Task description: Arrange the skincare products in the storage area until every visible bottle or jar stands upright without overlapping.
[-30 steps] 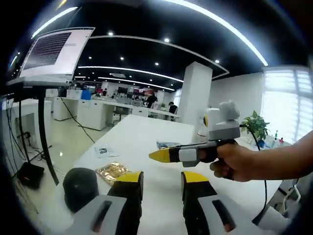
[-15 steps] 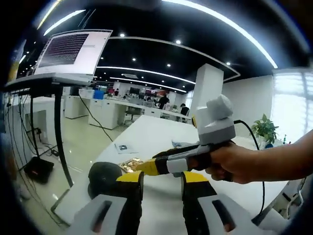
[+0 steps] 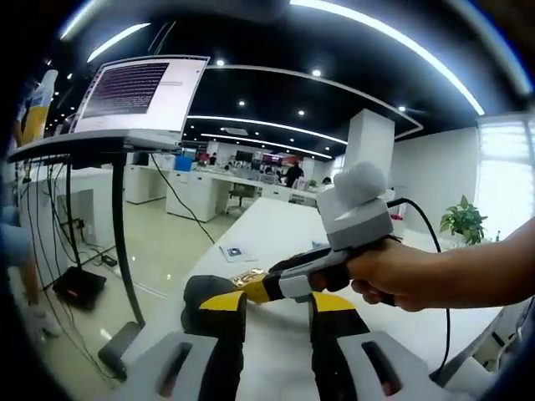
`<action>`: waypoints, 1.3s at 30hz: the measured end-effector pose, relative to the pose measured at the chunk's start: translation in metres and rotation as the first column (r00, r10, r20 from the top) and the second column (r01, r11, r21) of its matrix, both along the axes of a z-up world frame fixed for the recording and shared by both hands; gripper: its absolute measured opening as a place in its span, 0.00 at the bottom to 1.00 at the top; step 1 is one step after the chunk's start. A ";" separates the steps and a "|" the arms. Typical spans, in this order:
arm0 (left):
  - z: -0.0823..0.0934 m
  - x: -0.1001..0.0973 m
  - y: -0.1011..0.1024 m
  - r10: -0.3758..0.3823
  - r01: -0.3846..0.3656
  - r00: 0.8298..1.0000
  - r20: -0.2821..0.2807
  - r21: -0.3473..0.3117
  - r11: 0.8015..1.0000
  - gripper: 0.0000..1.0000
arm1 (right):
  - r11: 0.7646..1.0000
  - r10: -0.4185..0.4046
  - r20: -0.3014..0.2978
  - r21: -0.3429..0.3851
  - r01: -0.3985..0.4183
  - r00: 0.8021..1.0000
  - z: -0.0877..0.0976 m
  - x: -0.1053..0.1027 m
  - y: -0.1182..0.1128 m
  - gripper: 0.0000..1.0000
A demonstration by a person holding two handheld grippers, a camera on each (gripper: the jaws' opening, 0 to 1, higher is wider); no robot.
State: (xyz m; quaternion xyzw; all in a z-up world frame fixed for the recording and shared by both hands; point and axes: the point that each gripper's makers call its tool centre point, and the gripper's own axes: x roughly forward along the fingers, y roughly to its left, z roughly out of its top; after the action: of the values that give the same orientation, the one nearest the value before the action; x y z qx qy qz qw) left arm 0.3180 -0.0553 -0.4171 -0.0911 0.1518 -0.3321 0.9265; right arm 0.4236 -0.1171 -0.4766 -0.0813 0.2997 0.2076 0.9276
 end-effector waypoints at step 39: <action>-0.005 -0.002 -0.017 -0.032 0.033 0.999 -0.016 0.014 0.999 0.29 | 0.966 -0.218 0.009 0.142 0.215 0.976 0.014 -0.002 -0.060 0.38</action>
State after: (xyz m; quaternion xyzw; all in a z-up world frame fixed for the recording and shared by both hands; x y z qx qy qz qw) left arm 0.3156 -0.0721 -0.4225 -0.0845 0.1628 -0.3453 0.9204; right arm 0.4219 -0.1768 -0.4630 0.0149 0.2801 0.1246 0.9517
